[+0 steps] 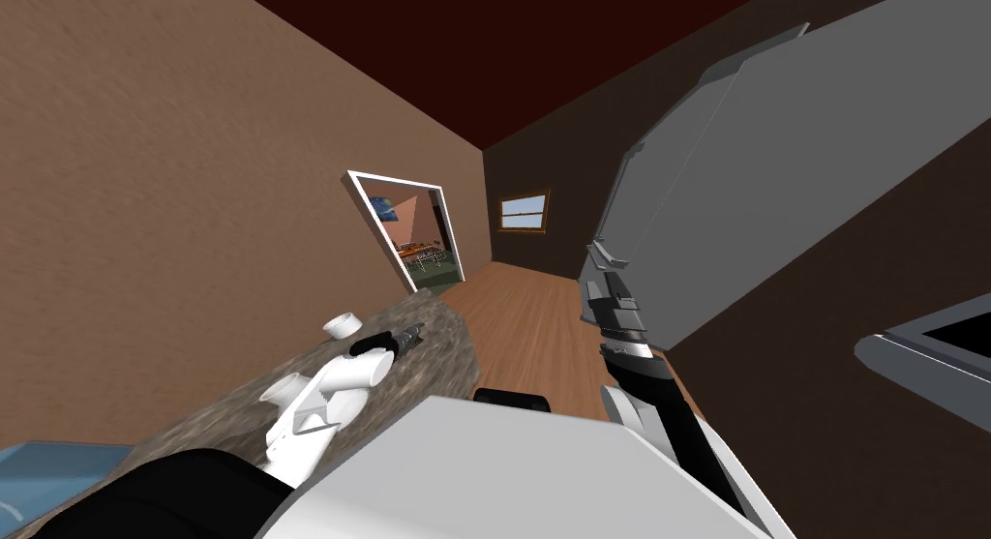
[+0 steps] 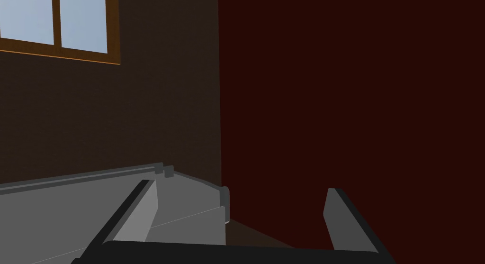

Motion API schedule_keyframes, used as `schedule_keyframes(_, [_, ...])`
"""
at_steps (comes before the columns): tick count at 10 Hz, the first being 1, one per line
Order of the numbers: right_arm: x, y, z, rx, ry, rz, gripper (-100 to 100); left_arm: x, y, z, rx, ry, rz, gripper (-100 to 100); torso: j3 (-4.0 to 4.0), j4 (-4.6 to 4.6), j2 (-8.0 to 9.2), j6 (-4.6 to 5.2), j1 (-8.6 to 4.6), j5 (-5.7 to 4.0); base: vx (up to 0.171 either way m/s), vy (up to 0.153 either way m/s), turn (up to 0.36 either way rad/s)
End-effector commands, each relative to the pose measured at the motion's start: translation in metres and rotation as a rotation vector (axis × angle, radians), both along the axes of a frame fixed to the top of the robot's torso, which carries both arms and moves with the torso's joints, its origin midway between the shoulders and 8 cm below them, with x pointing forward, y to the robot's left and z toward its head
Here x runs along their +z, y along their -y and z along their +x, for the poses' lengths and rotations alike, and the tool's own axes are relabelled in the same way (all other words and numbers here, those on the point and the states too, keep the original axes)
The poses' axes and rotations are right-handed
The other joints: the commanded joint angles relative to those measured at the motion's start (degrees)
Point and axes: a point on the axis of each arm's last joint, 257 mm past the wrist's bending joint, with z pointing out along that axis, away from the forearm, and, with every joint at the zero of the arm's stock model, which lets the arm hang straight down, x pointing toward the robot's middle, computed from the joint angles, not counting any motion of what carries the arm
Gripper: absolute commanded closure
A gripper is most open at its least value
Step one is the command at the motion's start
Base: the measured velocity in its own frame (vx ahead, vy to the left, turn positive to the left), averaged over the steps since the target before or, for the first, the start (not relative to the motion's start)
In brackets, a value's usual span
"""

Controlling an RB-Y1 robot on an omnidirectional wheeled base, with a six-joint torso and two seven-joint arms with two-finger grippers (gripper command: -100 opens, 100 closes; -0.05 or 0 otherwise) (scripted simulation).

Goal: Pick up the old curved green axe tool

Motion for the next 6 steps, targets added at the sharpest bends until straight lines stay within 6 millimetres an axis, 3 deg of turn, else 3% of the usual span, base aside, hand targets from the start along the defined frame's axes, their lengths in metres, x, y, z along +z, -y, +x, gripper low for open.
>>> schedule_keyframes(1, [0.0,0.0,0.0,0.0,0.0,0.0,0,-0.008,-0.002,-0.008,0.005,-0.05,-0.006,-100,0.0,0.0,0.0,0.0,0.0,0.0,0.039,0.013,-0.024])
schedule_keyframes(6, [0.0,0.0,0.0,0.0,0.0,0.0,0,-0.019,-0.012,-0.027,0.013,-0.168,-0.018,-100,0.02,0.01,0.04,-0.01,0.0,0.0,0.03,0.012,-0.034])
